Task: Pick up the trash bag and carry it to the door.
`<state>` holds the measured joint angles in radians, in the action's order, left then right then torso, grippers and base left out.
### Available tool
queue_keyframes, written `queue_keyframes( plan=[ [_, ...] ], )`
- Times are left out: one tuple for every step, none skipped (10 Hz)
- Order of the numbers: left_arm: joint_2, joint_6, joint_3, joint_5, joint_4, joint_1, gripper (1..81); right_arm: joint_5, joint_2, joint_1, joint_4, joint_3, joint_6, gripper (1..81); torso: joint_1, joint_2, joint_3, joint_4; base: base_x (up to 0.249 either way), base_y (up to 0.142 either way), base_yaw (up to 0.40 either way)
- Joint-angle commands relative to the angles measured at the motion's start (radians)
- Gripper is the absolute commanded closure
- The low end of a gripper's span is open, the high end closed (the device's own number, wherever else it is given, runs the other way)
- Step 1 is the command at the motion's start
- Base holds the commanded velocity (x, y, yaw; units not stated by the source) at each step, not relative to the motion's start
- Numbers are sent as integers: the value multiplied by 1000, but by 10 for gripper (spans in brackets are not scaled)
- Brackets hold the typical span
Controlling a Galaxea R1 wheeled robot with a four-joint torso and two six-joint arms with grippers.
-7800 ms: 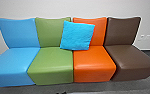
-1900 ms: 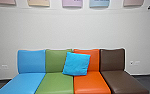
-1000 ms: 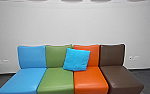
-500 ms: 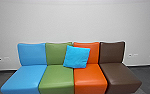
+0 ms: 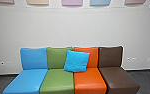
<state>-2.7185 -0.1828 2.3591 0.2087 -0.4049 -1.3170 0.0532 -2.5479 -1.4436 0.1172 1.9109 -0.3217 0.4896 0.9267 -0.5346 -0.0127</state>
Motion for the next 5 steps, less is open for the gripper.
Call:
queue_keyframes(
  plan=[
    [-67,-43,89,74,0,25,811,-47,-33,13,18,23,4,10,-63,-98,0,0,0,0,0],
    [-87,-47,120,70,1,20,811,-47,-54,4,18,52,6,10,-84,-129,7,0,0,0,0],
    [-113,-63,150,74,1,15,811,-47,-77,-4,18,91,6,10,-107,-165,10,0,0,0,0],
    [-139,-75,184,74,1,14,811,-47,-102,-10,24,129,6,10,-130,-201,11,0,0,0,0],
    [-162,-78,209,74,3,9,811,-47,-123,-16,33,160,6,10,-154,-238,11,0,0,0,0]
  ],
)
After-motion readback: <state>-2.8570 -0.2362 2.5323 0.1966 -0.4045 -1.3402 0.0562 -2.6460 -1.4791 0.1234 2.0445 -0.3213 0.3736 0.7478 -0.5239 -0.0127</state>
